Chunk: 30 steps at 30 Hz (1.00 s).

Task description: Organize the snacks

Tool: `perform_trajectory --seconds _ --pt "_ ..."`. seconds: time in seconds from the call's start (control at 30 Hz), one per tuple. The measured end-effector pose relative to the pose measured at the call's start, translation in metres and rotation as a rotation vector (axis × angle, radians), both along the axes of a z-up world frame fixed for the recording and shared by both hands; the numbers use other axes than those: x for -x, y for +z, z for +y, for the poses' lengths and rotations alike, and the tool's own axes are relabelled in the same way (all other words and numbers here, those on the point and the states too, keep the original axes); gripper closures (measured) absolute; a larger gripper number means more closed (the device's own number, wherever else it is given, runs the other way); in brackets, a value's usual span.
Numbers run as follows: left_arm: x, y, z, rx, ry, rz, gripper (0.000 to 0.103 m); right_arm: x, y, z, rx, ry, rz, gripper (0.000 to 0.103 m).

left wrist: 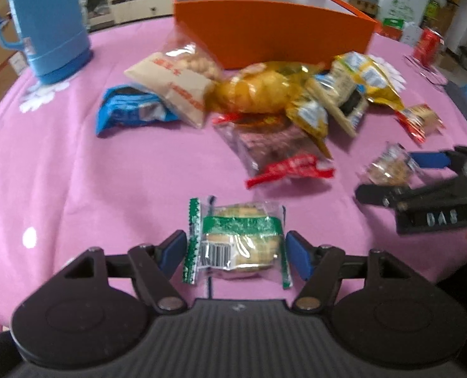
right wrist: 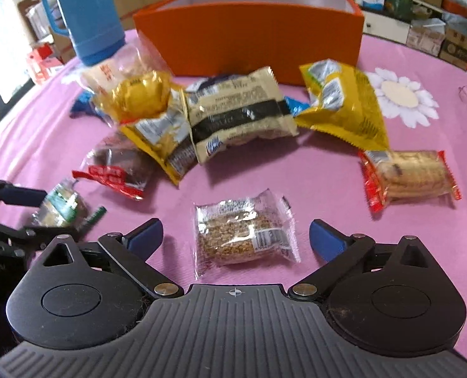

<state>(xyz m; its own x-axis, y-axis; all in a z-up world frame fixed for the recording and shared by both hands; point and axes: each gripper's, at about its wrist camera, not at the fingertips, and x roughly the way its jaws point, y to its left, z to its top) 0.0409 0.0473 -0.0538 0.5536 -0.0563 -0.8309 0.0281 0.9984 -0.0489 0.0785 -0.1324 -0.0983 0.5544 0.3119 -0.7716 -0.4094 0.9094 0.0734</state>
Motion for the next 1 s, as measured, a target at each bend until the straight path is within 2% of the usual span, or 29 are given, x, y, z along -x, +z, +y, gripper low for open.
perform_trajectory --seconds 0.07,0.13,0.27,0.3,0.33,0.37,0.4,0.43,0.6,0.73,0.87,1.0 --pt "-0.001 0.000 0.001 -0.014 -0.011 -0.002 0.033 0.001 -0.001 0.002 0.006 0.006 -0.014 0.011" --pt "-0.006 -0.007 0.000 -0.021 -0.028 0.031 0.030 0.003 -0.004 0.003 0.016 0.010 -0.029 0.010" --pt "-0.009 -0.009 -0.005 -0.024 -0.018 0.005 0.031 0.009 -0.008 0.013 0.067 0.013 -0.057 0.011" --pt "-0.008 -0.009 -0.005 -0.021 -0.009 -0.002 0.038 0.012 -0.007 0.013 0.069 0.013 -0.067 0.018" --pt "-0.007 -0.008 -0.004 -0.016 -0.010 -0.006 0.046 0.015 -0.006 0.012 0.064 0.009 -0.081 0.031" --pt "-0.005 -0.006 -0.004 -0.014 -0.015 -0.008 0.049 0.018 -0.004 0.011 0.061 0.006 -0.088 0.039" --pt "-0.003 -0.005 -0.002 0.001 -0.016 -0.006 0.050 0.022 -0.001 0.008 0.055 -0.002 -0.089 0.057" --pt "-0.001 -0.004 0.001 0.028 -0.018 -0.004 0.050 0.023 0.002 0.005 0.040 -0.010 -0.077 0.062" --pt "0.006 0.006 0.015 0.100 0.031 -0.010 0.050 0.029 0.011 -0.017 -0.041 -0.061 -0.026 0.064" --pt "-0.006 0.039 0.023 0.155 0.042 -0.095 0.050 0.029 0.036 -0.023 -0.096 -0.067 -0.070 0.064" --pt "-0.049 0.077 0.029 0.188 0.031 -0.195 0.050 0.000 0.076 -0.021 -0.141 -0.046 -0.167 0.064" --pt "-0.111 0.104 0.031 0.171 0.033 -0.278 0.050 -0.058 0.112 -0.011 -0.127 -0.038 -0.276 0.064"
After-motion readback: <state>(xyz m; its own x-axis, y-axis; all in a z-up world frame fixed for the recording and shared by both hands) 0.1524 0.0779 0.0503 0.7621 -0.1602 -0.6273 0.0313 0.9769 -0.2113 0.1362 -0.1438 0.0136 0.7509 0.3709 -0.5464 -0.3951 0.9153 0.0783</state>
